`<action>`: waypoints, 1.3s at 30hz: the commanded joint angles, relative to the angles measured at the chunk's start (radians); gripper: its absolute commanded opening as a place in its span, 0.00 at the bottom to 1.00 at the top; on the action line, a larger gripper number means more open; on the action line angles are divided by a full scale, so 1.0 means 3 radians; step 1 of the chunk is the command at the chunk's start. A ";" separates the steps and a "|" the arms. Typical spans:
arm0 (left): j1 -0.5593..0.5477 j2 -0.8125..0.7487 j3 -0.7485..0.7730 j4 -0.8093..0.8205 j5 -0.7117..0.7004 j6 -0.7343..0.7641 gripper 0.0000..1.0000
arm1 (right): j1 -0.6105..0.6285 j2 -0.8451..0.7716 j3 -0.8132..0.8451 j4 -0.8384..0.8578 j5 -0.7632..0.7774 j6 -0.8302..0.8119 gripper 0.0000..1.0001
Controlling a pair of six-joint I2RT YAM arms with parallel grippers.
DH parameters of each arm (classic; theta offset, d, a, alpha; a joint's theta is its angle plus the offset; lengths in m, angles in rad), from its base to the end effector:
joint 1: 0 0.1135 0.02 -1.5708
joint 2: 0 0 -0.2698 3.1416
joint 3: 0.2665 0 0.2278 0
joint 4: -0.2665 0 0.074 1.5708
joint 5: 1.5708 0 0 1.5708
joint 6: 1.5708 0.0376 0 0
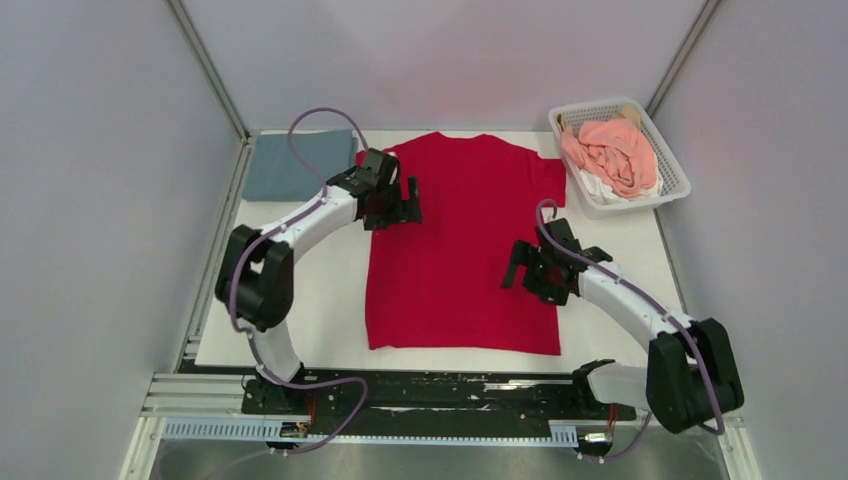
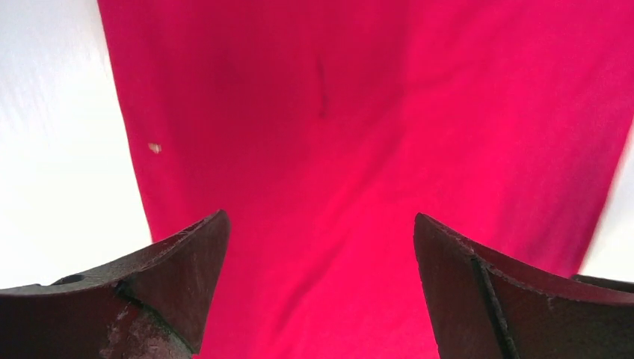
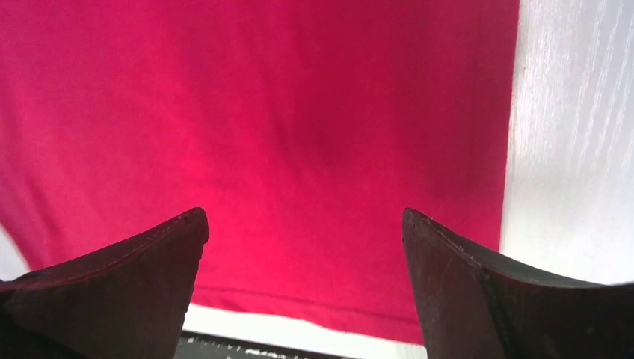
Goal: Fold and stack the t-shirts
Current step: Flatten out the tshirt
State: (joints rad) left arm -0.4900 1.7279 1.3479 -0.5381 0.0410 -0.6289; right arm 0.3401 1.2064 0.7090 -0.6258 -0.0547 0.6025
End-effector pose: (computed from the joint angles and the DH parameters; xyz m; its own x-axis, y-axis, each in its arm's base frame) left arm 0.3137 -0.1690 0.2655 -0.8564 -0.2093 -0.4720 -0.0143 0.9234 -0.3836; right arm 0.1821 0.0666 0.2129 -0.9016 0.2812 -0.3287 0.1888 0.9395 0.2859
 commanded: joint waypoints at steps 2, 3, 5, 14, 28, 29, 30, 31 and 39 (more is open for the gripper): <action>0.0110 0.0520 0.0277 0.0012 0.0293 0.0284 1.00 | -0.0036 0.0528 0.0164 0.0416 0.0388 0.0177 1.00; 0.0111 0.0553 0.0258 0.0057 0.0316 0.0283 1.00 | -0.0042 0.0637 0.0194 0.0441 0.0419 0.0184 1.00; 0.0110 0.0650 0.0210 0.0097 0.0381 0.0261 1.00 | -0.0050 0.0827 0.0259 0.0472 0.0484 0.0171 1.00; 0.0006 0.0494 -0.0943 0.0705 0.0948 -0.0247 1.00 | -0.0207 0.1654 0.0748 0.0515 0.0489 0.0036 1.00; -0.1380 0.0192 -0.1565 0.1742 0.1720 -0.0574 1.00 | 0.0175 0.3295 0.3002 0.0268 0.0382 -0.0623 1.00; -0.1422 0.0256 -0.1454 0.1673 0.1715 -0.0485 1.00 | 0.0228 0.3361 0.3115 0.0272 0.0344 -0.0696 1.00; -0.1494 0.0391 -0.1250 0.1583 0.1702 -0.0452 1.00 | 0.0275 0.3435 0.3236 0.0275 0.0296 -0.0771 1.00; -0.1521 0.0442 -0.1153 0.1553 0.1700 -0.0407 1.00 | 0.0310 0.3497 0.3338 0.0267 0.0251 -0.0846 1.00; -0.1555 0.0325 -0.0664 0.1357 0.1143 -0.0322 1.00 | 0.0263 0.3487 0.3831 0.0147 0.0465 -0.1165 1.00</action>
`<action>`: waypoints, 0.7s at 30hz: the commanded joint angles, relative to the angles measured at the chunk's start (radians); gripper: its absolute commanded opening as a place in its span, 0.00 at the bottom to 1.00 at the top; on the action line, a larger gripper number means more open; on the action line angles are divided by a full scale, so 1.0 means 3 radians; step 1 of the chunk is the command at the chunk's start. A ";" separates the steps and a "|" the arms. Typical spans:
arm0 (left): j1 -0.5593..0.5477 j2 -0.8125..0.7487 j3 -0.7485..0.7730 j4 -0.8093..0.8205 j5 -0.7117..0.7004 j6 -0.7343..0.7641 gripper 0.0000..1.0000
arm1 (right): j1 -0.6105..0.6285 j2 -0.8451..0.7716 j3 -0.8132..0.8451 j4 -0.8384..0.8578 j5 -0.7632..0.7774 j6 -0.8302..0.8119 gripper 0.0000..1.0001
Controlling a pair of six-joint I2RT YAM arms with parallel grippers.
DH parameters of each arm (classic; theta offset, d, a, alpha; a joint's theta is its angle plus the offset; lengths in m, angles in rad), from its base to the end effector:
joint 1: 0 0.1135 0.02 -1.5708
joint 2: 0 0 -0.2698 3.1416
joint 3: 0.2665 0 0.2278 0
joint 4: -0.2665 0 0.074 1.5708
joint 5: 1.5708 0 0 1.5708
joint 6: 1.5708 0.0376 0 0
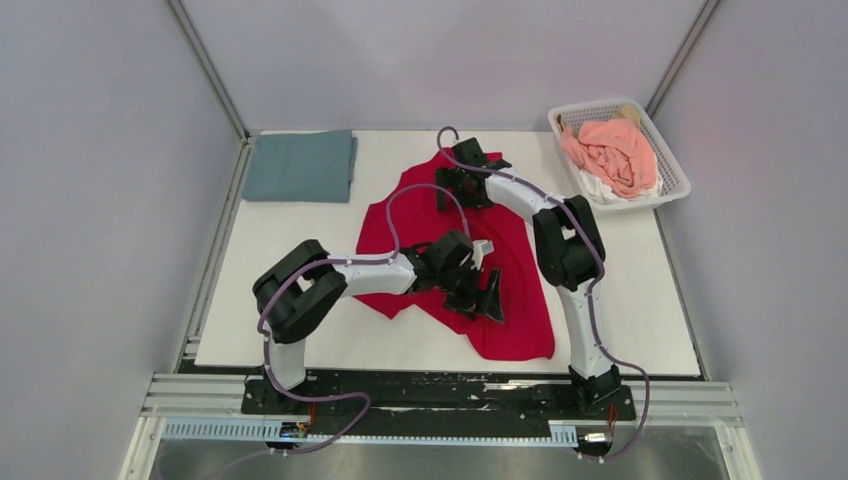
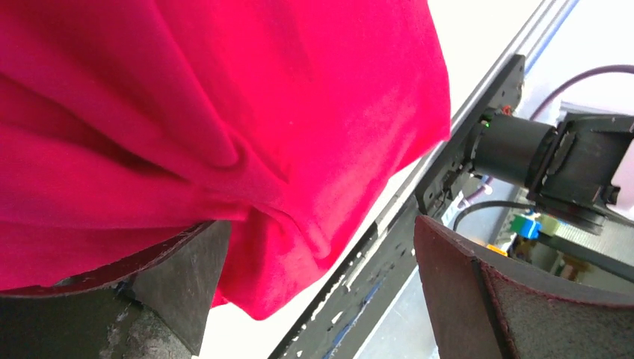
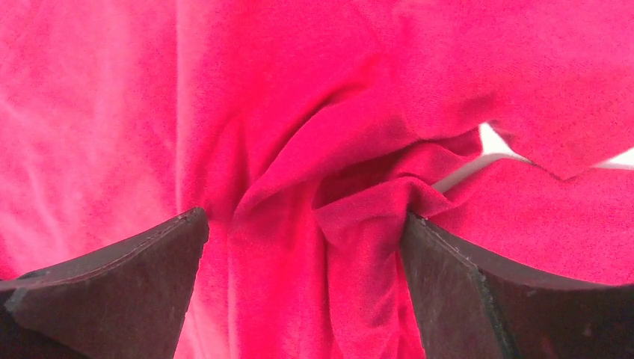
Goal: Fold and stack the t-shirts
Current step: Flatten out the tshirt
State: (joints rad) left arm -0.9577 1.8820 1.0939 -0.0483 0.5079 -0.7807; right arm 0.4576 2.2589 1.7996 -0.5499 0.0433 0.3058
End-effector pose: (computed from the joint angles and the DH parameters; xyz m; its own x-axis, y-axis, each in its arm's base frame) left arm 0.1989 -0.3145 0.1775 -0.9383 0.2650 -0.2220 0.3404 0.5950 -0.7281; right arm 0.4263 0.2081 0.1838 -0.8507 -0.0837 -0.5189 -0.1726 0.9770 0.1254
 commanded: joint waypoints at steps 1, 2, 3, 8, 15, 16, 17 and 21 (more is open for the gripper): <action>0.0008 -0.0361 0.0165 -0.0429 -0.0633 0.0272 1.00 | -0.0179 -0.0099 0.0198 -0.0127 0.0180 -0.0149 1.00; 0.0038 -0.0451 0.0123 -0.0586 -0.0726 0.0322 1.00 | -0.0240 -0.0185 0.0177 -0.0140 0.0216 -0.0124 1.00; 0.0061 -0.0654 0.0097 -0.0660 -0.0897 0.0391 1.00 | -0.0296 -0.0286 0.0147 -0.0144 0.0238 -0.0091 1.00; 0.0513 -0.1595 -0.0440 -0.1031 -0.1314 0.0414 1.00 | -0.0517 -0.0986 -0.0305 -0.0170 0.0452 0.0144 1.00; 0.1626 -0.2055 -0.1099 -0.0847 -0.1218 0.0322 1.00 | -0.0561 -0.1995 -0.1829 -0.0010 0.0279 0.0586 1.00; 0.1683 -0.1953 -0.1102 -0.0753 -0.1085 0.0335 1.00 | -0.0560 -0.2081 -0.1995 0.0112 0.0077 0.0572 1.00; 0.1786 -0.1876 -0.1086 -0.0718 -0.1018 0.0343 1.00 | -0.0560 -0.2141 -0.2141 0.0218 -0.0184 0.0560 1.00; 0.1897 -0.1371 -0.0876 -0.0591 -0.0872 0.0335 1.00 | -0.0559 -0.2141 -0.2316 0.0542 -0.0526 0.0596 1.00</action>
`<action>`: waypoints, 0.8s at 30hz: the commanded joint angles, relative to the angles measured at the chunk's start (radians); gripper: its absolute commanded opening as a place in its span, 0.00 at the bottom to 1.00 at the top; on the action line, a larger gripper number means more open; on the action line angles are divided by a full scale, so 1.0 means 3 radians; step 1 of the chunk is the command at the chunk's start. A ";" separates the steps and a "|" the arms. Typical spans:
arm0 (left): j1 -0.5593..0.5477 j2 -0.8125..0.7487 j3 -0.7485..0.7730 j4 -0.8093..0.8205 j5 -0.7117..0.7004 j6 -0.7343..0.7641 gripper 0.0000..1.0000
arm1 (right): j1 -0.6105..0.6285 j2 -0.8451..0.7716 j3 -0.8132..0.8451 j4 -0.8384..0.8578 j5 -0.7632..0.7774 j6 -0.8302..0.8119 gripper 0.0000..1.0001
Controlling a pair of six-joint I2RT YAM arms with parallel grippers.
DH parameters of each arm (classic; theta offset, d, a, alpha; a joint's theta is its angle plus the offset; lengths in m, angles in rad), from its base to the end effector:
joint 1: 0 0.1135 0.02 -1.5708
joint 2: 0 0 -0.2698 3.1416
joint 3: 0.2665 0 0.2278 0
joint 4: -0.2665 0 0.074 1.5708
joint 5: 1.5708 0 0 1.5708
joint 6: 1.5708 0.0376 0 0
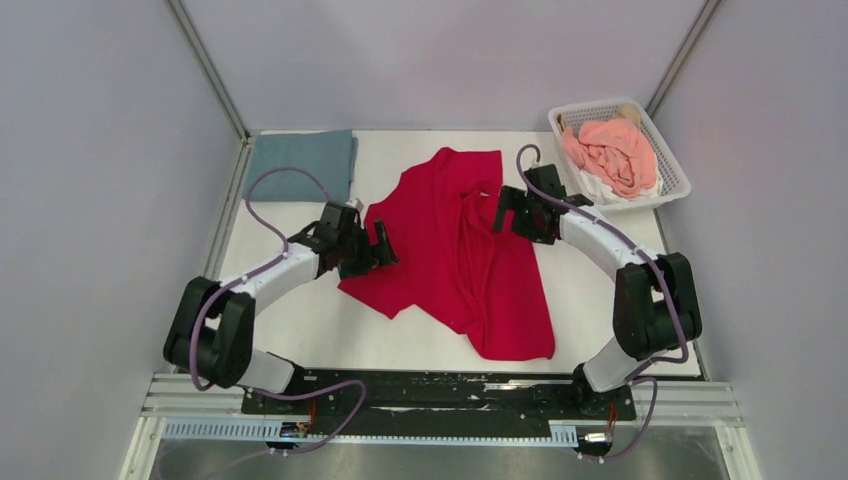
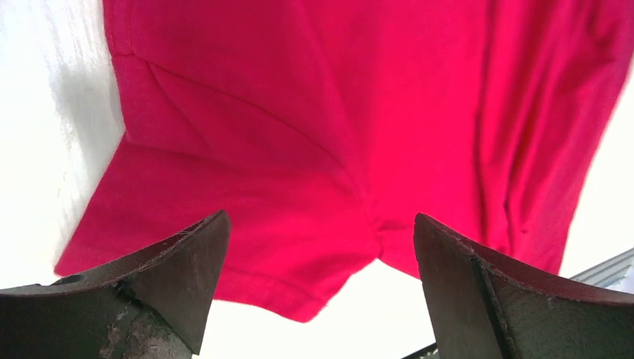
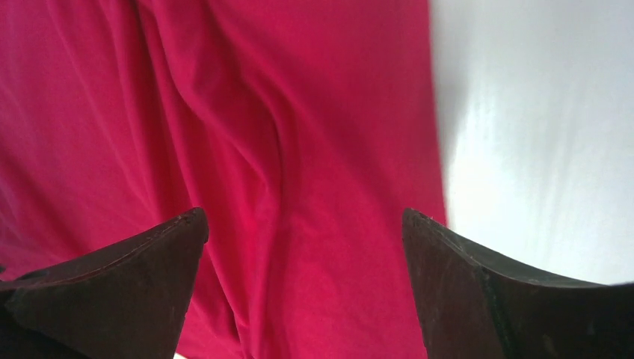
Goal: Fold and stack the t-shirts
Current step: Flatten out the tshirt
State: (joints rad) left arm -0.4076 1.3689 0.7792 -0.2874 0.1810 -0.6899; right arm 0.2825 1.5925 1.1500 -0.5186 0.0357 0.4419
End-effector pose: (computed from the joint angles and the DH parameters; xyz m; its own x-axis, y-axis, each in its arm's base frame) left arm 0.2295 -0.1065 0.2201 -0.8599 -0.3106 -0.4051 -0.0670 0.8553 -0.5137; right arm 0.3020 0.0862 0.2519 -0.8224 0.2063 -0.5301 0.1026 0.9704 0.2184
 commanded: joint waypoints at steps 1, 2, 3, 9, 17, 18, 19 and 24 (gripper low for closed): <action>0.0069 0.0503 0.0217 0.0217 0.0232 0.0024 1.00 | 0.0023 0.0130 -0.0095 0.0461 -0.0479 0.0123 1.00; 0.0076 0.0572 0.0227 0.0249 0.0239 0.0021 1.00 | 0.0021 0.0201 -0.0034 0.0488 -0.0462 0.0102 1.00; 0.0078 0.0695 0.0226 0.0256 0.0228 0.0007 1.00 | 0.0021 0.0285 0.0050 0.0523 -0.0472 0.0079 1.00; 0.0078 0.0870 0.0010 0.0257 0.0037 -0.0109 1.00 | 0.0019 0.0947 0.0496 0.0642 -0.0536 0.0154 1.00; 0.0080 0.0103 -0.0839 -0.0082 -0.0182 -0.0570 1.00 | -0.0109 0.1334 0.0740 0.0668 -0.0384 0.0196 1.00; 0.0078 -0.0121 -0.1005 -0.0193 -0.0185 -0.0678 1.00 | -0.0154 0.1362 0.0753 0.0674 -0.0390 0.0199 1.00; 0.0064 -0.0225 -0.1077 -0.0239 -0.0169 -0.0736 1.00 | -0.0213 0.1391 0.0765 0.0680 -0.0389 0.0209 1.00; -0.0143 -0.0848 -0.1484 -0.0493 0.0018 -0.1080 1.00 | -0.0465 0.1441 0.0705 0.0667 -0.0354 0.0296 1.00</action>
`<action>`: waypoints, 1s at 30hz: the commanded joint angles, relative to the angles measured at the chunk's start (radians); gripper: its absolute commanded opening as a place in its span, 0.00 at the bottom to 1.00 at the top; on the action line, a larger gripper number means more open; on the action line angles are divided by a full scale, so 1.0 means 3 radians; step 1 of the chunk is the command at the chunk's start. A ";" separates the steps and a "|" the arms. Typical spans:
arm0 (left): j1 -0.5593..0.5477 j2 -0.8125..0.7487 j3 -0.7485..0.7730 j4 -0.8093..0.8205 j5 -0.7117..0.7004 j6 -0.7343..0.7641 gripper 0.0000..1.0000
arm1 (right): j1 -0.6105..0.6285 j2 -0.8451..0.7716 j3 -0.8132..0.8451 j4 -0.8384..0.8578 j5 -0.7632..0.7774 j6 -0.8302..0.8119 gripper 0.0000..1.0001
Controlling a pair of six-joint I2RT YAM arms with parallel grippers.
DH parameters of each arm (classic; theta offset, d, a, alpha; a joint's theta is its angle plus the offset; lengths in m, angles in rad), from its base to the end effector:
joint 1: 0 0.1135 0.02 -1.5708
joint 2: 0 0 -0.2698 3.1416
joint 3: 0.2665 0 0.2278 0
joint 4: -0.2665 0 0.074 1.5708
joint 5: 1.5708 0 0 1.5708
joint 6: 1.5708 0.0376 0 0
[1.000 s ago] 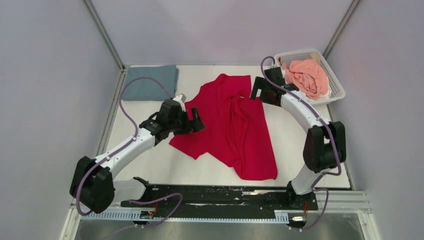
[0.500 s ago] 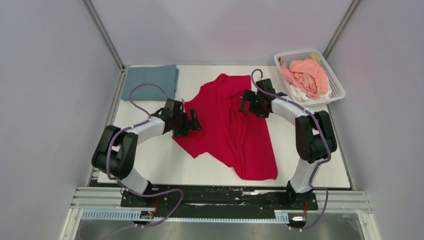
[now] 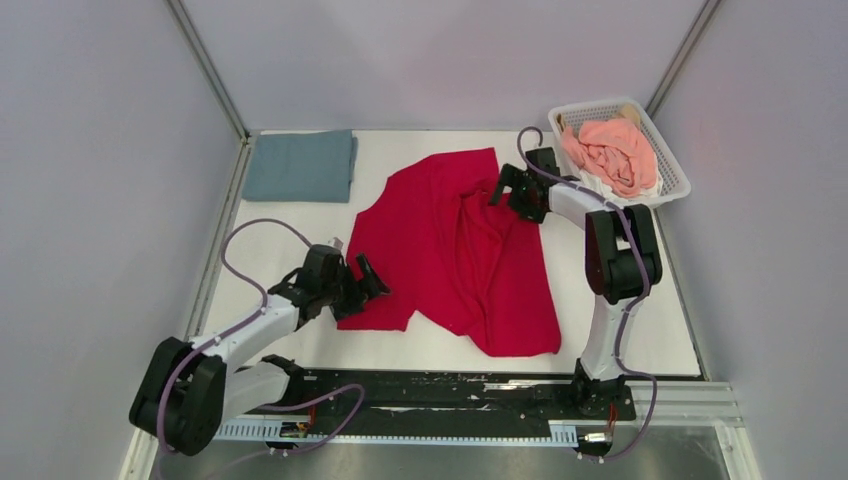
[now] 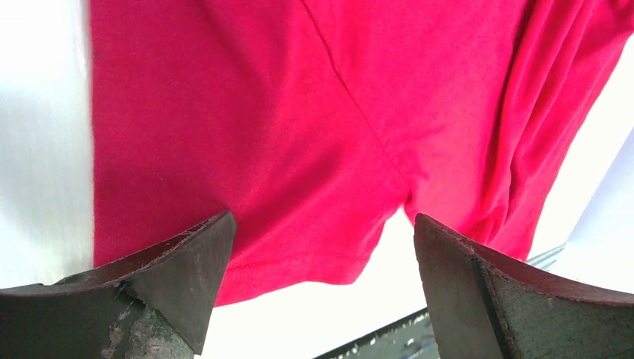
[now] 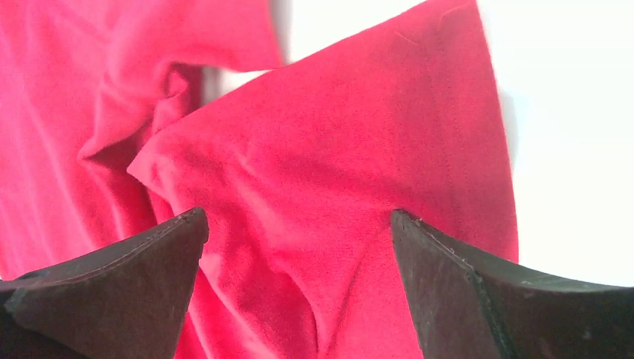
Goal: Fold and stack the t-shirts
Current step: Flatten out the tshirt
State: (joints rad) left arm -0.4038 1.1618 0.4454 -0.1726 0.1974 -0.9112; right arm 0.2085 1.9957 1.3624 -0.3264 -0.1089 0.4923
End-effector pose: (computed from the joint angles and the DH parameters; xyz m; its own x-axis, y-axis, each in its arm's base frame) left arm 0.1697 -0.0805 0.1759 -0.8318 -0.4872 -0.2658 -0.2585 0.7639 -0.5913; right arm 0.3981 0.0884 0.1864 -0.8322 0.3042 -0.4636 0.1436 0.9258 0.3496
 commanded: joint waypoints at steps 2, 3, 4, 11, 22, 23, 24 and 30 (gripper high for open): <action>-0.0296 -0.0275 -0.0433 -0.0974 0.0004 -0.0466 1.00 | -0.0309 0.0046 -0.0080 -0.0006 0.0263 0.0249 1.00; -0.0423 -0.0339 -0.0462 -0.1049 0.0008 -0.0514 1.00 | -0.0351 0.0012 -0.0106 -0.0013 0.0320 0.0287 1.00; -0.0495 -0.0372 -0.0475 -0.1088 0.0012 -0.0613 1.00 | -0.0376 -0.0018 -0.0112 -0.0027 0.0356 0.0300 1.00; -0.1093 -0.0781 -0.0480 -0.1589 0.0016 -0.1039 1.00 | -0.0419 0.0029 0.0111 -0.0117 0.0711 0.0063 1.00; -0.1338 -0.1743 -0.0026 -0.2170 -0.0314 -0.1008 1.00 | -0.0365 0.0034 0.0427 -0.0316 0.0950 -0.0048 1.00; -0.1338 -0.1719 0.0088 -0.2183 -0.0536 -0.0860 1.00 | -0.0333 -0.0014 0.0448 -0.0318 0.0950 -0.0103 1.00; -0.1338 -0.1626 0.0328 -0.2218 -0.0694 -0.0786 1.00 | -0.0297 -0.0057 0.0460 -0.0318 0.0917 -0.0170 1.00; -0.0869 -0.0867 0.1135 -0.1812 -0.1502 0.0072 1.00 | -0.0056 -0.0382 0.0326 -0.0322 0.0848 -0.0300 1.00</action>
State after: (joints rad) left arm -0.7822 0.7750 0.6643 -0.8356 -0.0700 -1.0931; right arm 0.1383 2.0029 1.4536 -0.4328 0.1272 0.4484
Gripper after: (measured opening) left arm 1.000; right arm 0.998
